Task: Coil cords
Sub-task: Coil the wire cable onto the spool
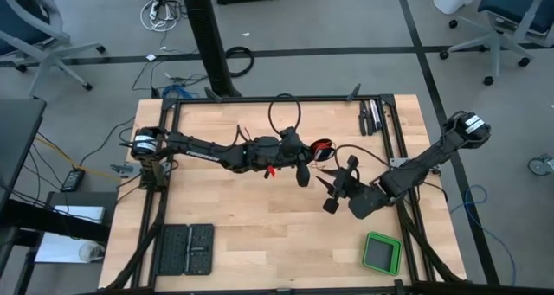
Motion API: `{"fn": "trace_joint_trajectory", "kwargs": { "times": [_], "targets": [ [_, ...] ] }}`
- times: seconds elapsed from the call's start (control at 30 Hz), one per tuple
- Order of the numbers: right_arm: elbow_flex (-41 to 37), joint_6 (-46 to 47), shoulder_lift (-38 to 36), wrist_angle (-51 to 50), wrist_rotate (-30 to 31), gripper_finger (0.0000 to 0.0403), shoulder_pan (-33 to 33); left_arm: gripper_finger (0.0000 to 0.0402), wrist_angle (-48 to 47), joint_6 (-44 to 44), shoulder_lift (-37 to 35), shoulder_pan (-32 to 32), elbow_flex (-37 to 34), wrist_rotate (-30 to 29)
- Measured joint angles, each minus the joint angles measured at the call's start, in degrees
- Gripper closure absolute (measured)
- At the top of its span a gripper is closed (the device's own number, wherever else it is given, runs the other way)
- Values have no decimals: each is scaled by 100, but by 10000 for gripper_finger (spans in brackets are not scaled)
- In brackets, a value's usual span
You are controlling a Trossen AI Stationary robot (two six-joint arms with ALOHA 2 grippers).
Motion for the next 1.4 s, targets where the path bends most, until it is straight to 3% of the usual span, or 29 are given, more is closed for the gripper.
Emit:
{"fn": "trace_joint_trajectory", "kwargs": {
  "times": [0.3,0.57,0.73,0.97,1.23,1.4],
  "targets": [
    [-16,-425,0,563,-353,313,-239,401,96,127,0,-8,0,228],
    [-585,-718,-24,1791,-796,321,-290,401,108,170,0,-15,0,257],
    [-1437,-1036,-332,3304,-1550,321,-504,401,111,168,0,-20,0,365],
    [-2516,-1431,-607,5405,-3092,321,-1059,401,169,186,0,-44,0,365],
    [-2551,-2296,-590,5890,-3584,312,-1521,401,273,281,0,-48,0,362],
    [-2546,-2315,-590,6061,-4171,299,-1699,401,277,281,0,-48,0,360]
  ]
}}
